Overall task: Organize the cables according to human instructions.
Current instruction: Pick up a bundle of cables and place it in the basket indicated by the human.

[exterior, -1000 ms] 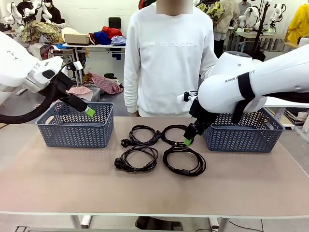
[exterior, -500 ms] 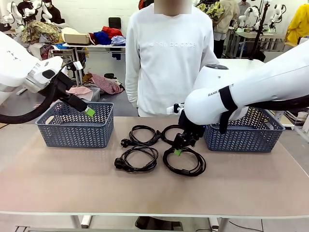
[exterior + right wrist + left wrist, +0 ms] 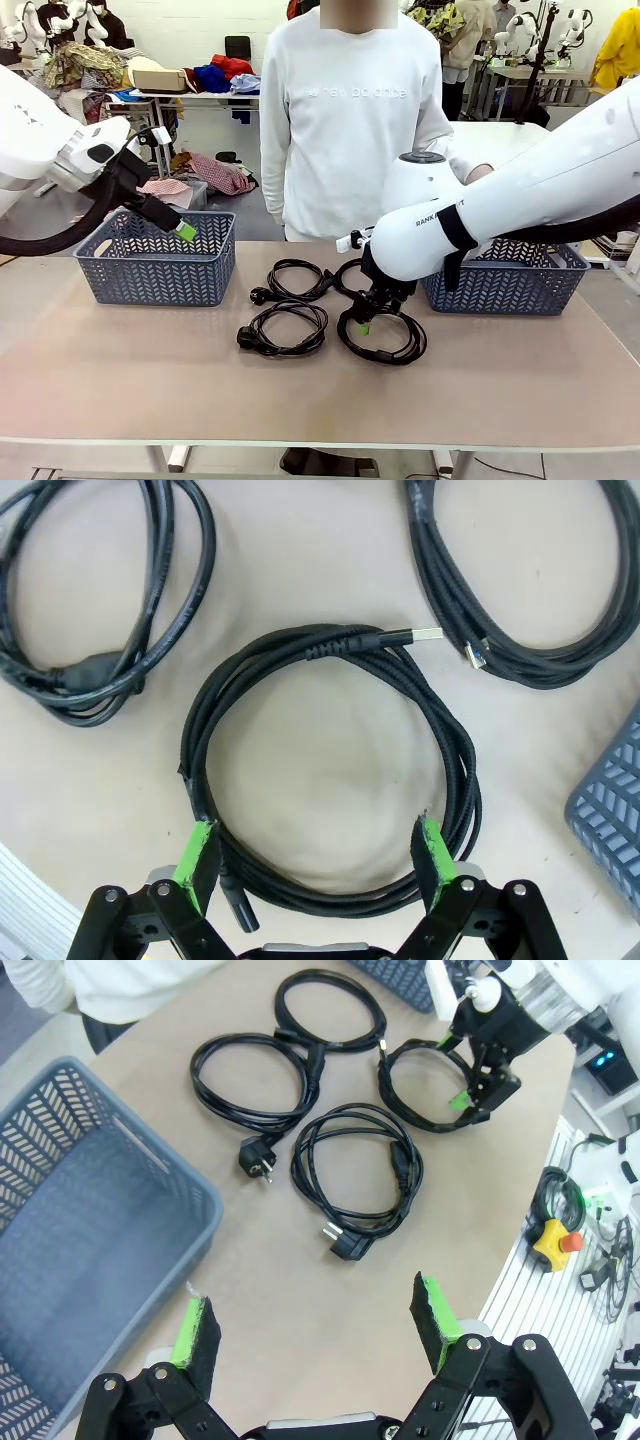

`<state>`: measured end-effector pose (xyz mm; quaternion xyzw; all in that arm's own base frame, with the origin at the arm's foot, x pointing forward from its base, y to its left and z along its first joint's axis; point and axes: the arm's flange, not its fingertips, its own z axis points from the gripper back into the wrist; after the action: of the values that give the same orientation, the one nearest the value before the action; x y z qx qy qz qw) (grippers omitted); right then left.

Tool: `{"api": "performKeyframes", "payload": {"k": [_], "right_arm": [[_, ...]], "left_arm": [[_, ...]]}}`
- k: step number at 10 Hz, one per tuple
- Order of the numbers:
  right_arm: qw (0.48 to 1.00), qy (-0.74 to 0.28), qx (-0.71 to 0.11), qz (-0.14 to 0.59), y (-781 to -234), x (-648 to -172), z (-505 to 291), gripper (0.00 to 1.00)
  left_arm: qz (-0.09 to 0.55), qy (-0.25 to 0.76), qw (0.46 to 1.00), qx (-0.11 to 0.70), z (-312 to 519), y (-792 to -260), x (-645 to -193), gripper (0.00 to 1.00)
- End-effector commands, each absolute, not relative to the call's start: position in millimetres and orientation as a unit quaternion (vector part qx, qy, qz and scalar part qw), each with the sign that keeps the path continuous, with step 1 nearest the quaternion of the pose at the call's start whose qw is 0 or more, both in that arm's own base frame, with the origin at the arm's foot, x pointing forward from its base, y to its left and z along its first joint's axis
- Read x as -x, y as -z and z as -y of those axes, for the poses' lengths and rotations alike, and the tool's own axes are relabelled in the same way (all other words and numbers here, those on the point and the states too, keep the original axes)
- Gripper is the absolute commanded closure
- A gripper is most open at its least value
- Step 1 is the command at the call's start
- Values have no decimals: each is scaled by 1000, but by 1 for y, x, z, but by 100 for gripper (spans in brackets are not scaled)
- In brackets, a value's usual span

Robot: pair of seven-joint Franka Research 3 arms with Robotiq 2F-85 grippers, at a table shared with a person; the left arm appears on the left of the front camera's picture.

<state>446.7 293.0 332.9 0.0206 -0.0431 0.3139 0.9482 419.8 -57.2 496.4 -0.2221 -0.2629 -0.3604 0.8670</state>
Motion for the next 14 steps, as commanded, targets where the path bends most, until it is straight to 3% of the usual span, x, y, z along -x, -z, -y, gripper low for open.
{"api": "performKeyframes", "payload": {"k": [1,14], "right_arm": [[952,-304,-9,45,-328,-452,-309,0],[940,-338,-21,31,-313,-424,-322,0]], "left_arm": [[268,366,860,233,56,-495,-419,0],[268,366,860,233,56,-495,-419,0]]}}
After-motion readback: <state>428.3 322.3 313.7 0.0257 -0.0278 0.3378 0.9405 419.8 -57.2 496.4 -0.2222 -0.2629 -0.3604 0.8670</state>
